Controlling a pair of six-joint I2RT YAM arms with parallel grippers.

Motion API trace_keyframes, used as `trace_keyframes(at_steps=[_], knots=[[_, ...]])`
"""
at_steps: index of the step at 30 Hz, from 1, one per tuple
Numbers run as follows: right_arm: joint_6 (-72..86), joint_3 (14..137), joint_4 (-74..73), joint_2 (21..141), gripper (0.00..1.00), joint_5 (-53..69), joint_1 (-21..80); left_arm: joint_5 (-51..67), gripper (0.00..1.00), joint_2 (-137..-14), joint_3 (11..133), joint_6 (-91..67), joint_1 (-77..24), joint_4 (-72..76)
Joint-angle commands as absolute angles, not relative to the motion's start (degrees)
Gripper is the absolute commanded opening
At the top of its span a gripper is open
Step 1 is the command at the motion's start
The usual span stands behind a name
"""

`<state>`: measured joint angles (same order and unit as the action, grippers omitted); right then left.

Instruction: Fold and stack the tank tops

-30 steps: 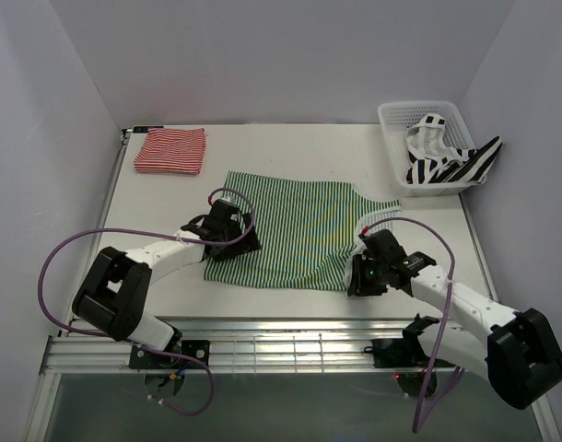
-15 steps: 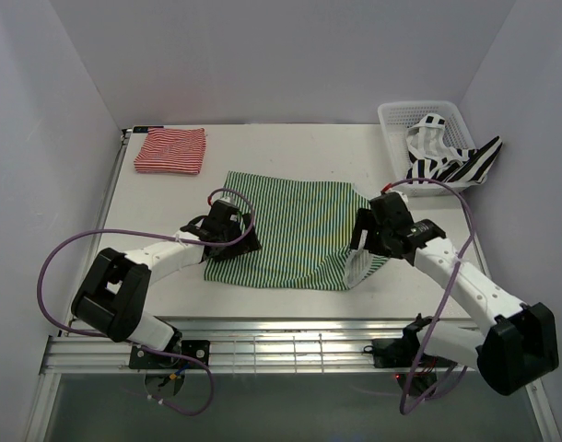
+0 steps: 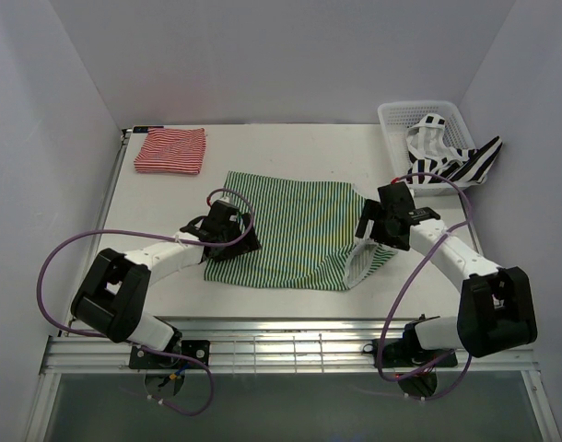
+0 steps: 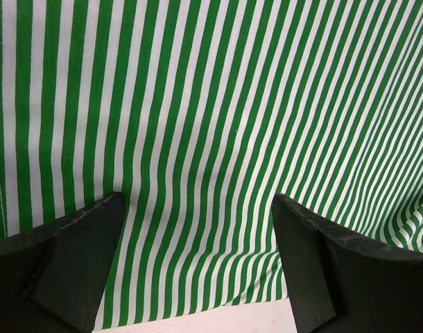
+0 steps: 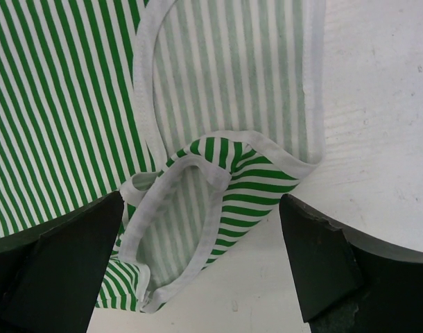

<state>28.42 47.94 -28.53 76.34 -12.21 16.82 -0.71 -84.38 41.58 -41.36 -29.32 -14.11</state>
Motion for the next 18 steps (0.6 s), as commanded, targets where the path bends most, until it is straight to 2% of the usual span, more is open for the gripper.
trace_keyframes(at_steps=[1, 6, 7, 11, 12, 13, 15, 16, 18], knots=[[27.5, 48.5, -23.6, 77.3, 1.0, -11.0, 15.8, -0.1, 0.98, -84.4, 39.4, -42.2, -29.1, -15.3], [27.6, 47.7, -22.0, 80.8, 0.92, -8.7, 14.8, 2.0, 0.98, -83.8, 39.2, -41.9, -29.1, -15.1], [27.9, 47.7, -22.0, 81.3, 0.87, -8.2, 14.6, 2.1, 0.98, -83.7, 39.1, -41.8, -29.1, -15.1], [28.6, 46.9, -21.4, 82.1, 0.79, -7.6, 14.5, 2.0, 0.98, -83.5, 38.8, -41.8, -29.1, -15.0], [28.6, 46.7, -21.2, 82.0, 0.72, -7.6, 14.4, 2.0, 0.98, -83.5, 38.8, -41.8, -29.1, -15.0], [28.7, 46.3, -21.3, 81.9, 0.5, -7.6, 14.2, 1.9, 0.98, -83.5, 38.6, -41.8, -29.1, -14.9], [29.0, 45.9, -21.4, 80.9, 0.36, -7.3, 13.9, 1.8, 0.98, -83.6, 38.3, -41.9, -29.1, -14.6], [29.1, 45.1, -21.5, 80.3, 0.24, -7.1, 13.5, 1.8, 0.98, -83.6, 38.2, -42.1, -29.1, -14.4], [29.5, 44.0, -22.2, 77.9, 0.1, -7.4, 12.9, 1.8, 0.98, -83.4, 38.1, -42.2, -29.1, -14.2]])
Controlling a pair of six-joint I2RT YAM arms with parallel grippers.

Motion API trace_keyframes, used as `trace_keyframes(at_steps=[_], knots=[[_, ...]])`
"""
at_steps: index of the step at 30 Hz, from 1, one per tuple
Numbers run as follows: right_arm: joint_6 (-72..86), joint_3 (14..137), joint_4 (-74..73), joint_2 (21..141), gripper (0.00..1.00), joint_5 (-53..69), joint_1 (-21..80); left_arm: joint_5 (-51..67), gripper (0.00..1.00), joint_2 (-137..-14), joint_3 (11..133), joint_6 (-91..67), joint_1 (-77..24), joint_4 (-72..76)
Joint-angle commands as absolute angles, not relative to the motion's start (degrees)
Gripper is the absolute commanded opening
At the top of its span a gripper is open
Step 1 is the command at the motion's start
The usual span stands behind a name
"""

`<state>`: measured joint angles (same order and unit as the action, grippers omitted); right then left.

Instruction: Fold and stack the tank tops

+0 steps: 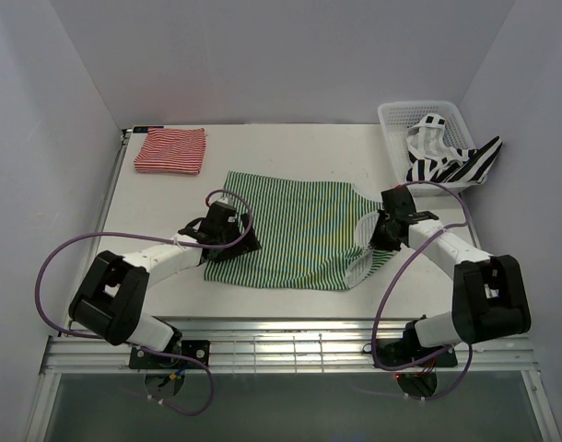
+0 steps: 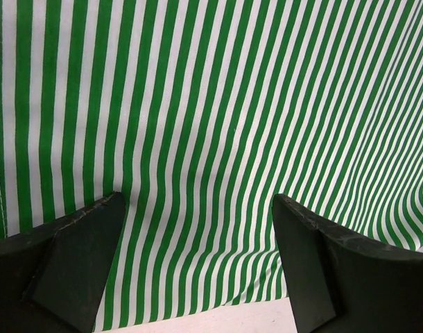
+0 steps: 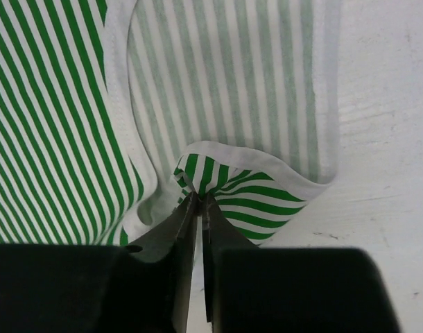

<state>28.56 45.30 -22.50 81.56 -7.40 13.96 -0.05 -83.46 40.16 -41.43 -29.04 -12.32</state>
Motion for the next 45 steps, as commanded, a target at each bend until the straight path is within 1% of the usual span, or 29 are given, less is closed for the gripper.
trace_keyframes(at_steps=[1, 4, 9, 11, 13, 15, 17, 19, 20, 21, 22, 24, 25, 26, 27, 29, 30, 31, 34, 35, 37, 38, 41, 45], knots=[[29.6, 43.4, -22.8, 76.8, 0.08, -8.1, 12.2, 1.9, 0.98, -83.2, 38.1, -42.2, -29.1, -14.1], [30.3, 40.6, -26.5, 72.2, 0.08, -9.6, 10.5, 2.5, 0.98, -82.7, 37.9, -41.9, -29.1, -13.2], [32.5, 34.5, -34.3, 60.0, 0.08, -9.6, 7.3, 2.9, 0.98, -82.4, 37.9, -41.5, -29.1, -12.7], [35.0, 32.8, -39.7, 54.2, 0.08, -9.6, 6.9, 2.9, 0.98, -82.3, 37.7, -41.3, -29.1, -13.0], [39.4, 31.4, -46.9, 51.1, 0.08, -11.4, 6.6, 2.9, 0.98, -82.3, 37.7, -41.0, -29.1, -13.2], [41.9, 30.8, -51.0, 47.1, 0.08, -12.4, 6.5, 2.9, 0.98, -82.4, 37.7, -41.0, -29.1, -13.5], [43.6, 30.8, -54.7, 44.4, 0.12, -13.2, 6.4, 3.0, 0.98, -82.4, 38.0, -41.1, -29.1, -13.6], [43.8, 32.2, -55.4, 43.2, 0.19, -13.6, 6.4, 3.2, 0.98, -81.9, 38.0, -41.3, -29.1, -13.7], [43.2, 32.6, -55.6, 43.1, 0.26, -14.3, 6.5, 2.9, 0.98, -81.6, 38.1, -41.4, -29.1, -13.9], [42.5, 33.1, -55.8, 43.5, 0.39, -15.1, 6.4, 2.0, 0.98, -81.0, 38.3, -41.3, -29.1, -14.2], [42.1, 33.9, -56.2, 44.4, 0.56, -17.7, 6.4, 1.6, 0.98, -80.8, 38.7, -41.1, -29.1, -14.7], [39.4, 36.8, -56.6, 47.5, 0.63, -19.6, 6.4, 0.9, 0.98, -80.1, 39.6, -41.0, -29.1, -15.7], [38.1, 38.0, -56.4, 48.7, 0.7, -19.5, 6.4, 0.9, 0.98, -79.8, 39.9, -41.0, -29.1, -16.0], [36.2, 40.1, -55.5, 50.0, 0.74, -18.5, 6.5, 0.9, 0.98, -79.6, 40.2, -41.0, -29.1, -16.3], [32.6, 40.6, -51.5, 50.3, 0.78, -16.6, 6.4, 0.9, 0.98, -79.5, 41.0, -41.0, -29.1, -16.7], [28.8, 40.8, -44.4, 50.2, 0.92, -9.2, 6.5, -1.0, 0.98, -79.3, 42.4, -40.9, -29.1, -17.2], [26.5, 40.3, -37.3, 50.6, 0.97, -5.9, 6.6, -1.3, 0.98, -79.4, 44.0, -40.9, -29.1, -17.4], [25.6, 40.2, -34.2, 51.5, 0.9, 0.0, 6.6, -1.8, 0.98, -79.9, 45.2, -40.9, -29.1, -17.6], [23.4, 41.0, -27.0, 59.4, 0.9, 5.8, 8.7, -2.5, 0.98, -82.3, 50.3, -40.4, -29.1, -17.9], [23.2, 41.3, -25.8, 64.5, 0.9, 5.2, 9.7, -3.4, 0.98, -83.1, 51.8, -40.1, -29.1, -17.8], [22.5, 43.3, -23.9, 70.0, 0.9, 4.4, 11.7, -4.4, 0.98, -85.2, 55.3, -38.6, -29.1, -17.6], [22.3, 44.2, -22.5, 75.2, 0.9, 4.4, 12.0, -5.5, 0.98, -87.5, 56.2, -38.2, -29.1, -17.3], [21.2, 48.8, -19.9, 83.6, 0.9, 4.0, 13.6, -6.6, 0.98, -92.4, 59.0, -37.4, -28.7, -17.2], [20.7, 53.7, -19.6, 90.0, 0.9, 3.6, 13.8, -5.8, 0.98, -97.6, 60.8, -37.3, -26.6, -17.7]])
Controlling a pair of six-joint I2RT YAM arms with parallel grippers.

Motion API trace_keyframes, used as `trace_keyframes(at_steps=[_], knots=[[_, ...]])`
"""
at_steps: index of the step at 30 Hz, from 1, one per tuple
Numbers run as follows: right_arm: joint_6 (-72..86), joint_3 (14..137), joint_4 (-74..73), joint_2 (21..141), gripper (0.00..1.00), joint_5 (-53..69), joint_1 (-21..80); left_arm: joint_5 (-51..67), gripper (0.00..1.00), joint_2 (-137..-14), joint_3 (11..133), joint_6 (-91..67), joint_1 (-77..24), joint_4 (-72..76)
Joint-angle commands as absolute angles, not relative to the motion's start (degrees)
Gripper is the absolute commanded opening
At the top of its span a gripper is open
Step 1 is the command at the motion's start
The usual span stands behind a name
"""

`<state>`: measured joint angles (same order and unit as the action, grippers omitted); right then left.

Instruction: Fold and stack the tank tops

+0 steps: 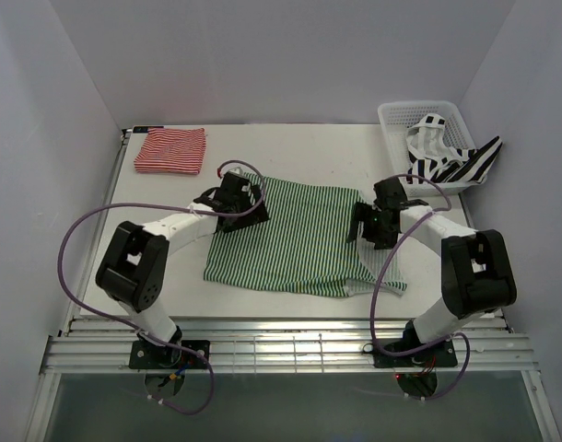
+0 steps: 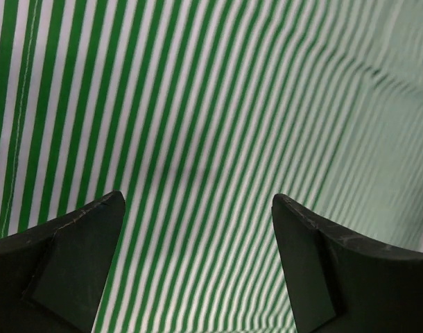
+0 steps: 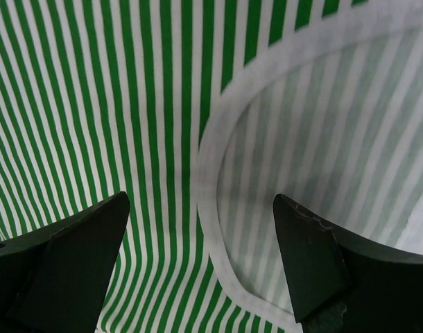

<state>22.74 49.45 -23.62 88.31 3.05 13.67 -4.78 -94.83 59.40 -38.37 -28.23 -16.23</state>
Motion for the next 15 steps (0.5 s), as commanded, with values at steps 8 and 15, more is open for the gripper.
trace_keyframes(at_steps=[8, 15], knots=[[17.1, 53.5, -18.4, 97.0, 0.9, 6.1, 14.0, -4.7, 0.98, -103.6, 57.0, -38.4, -26.0, -20.0], [17.6, 48.8, -19.1, 96.3, 0.9, 6.4, 14.2, -3.4, 0.98, -98.7, 47.3, -43.8, -25.9, -27.3]])
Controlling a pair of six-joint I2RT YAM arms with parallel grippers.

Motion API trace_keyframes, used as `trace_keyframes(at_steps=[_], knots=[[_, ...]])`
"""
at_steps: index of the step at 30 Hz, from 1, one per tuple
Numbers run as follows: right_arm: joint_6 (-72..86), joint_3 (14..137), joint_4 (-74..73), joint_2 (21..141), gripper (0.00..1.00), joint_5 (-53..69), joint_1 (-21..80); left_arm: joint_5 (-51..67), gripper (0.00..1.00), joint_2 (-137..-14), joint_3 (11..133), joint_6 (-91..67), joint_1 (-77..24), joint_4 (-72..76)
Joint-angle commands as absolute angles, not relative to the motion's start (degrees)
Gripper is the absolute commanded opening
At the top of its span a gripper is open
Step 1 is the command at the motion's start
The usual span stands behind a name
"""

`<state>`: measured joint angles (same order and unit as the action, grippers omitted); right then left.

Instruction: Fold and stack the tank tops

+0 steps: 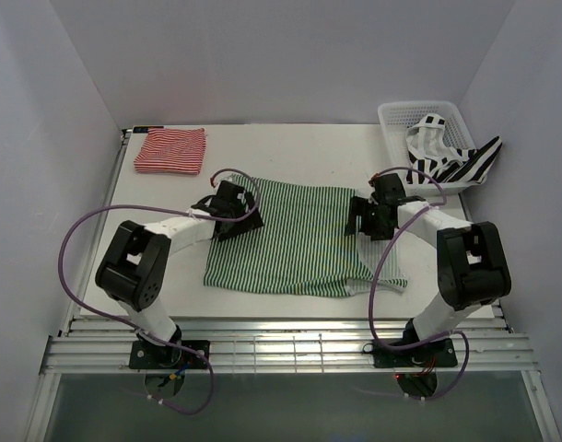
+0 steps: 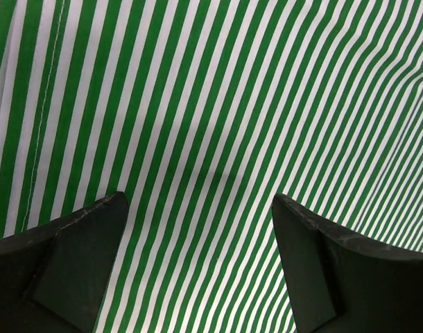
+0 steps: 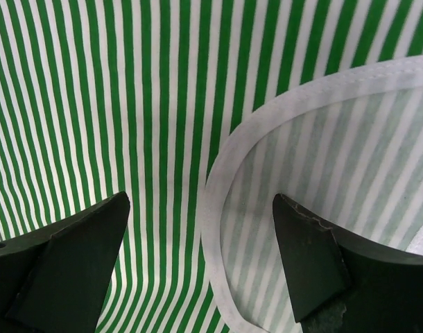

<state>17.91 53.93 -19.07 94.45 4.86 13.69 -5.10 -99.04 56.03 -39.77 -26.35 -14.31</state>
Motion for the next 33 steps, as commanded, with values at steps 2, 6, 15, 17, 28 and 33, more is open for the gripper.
trace_keyframes(at_steps=[2, 6, 15, 17, 28, 33], knots=[[18.6, 45.9, -18.9, 92.7, 0.9, 7.3, 14.6, -1.8, 0.98, -92.4, 44.5, -45.3, -25.9, -29.7], [20.6, 40.5, -20.0, 85.2, 0.9, 9.1, 17.5, -0.5, 0.98, -79.3, 41.2, -46.5, -26.0, -34.3], [18.1, 55.4, -26.5, 79.2, 0.9, -2.7, 18.4, -16.7, 0.98, -76.0, 56.5, -44.4, -23.3, -38.1], [16.7, 59.3, -28.6, 81.0, 0.9, -4.7, 18.5, -16.8, 0.98, -81.0, 60.1, -43.2, -21.0, -38.8], [13.7, 66.4, -28.0, 89.8, 0.9, -0.9, 6.3, -12.0, 0.98, -101.7, 75.8, -36.6, -12.7, -29.9], [7.8, 70.3, -26.3, 95.0, 0.9, 1.4, 5.3, -9.7, 0.98, -107.7, 79.5, -33.7, -12.1, -25.9]])
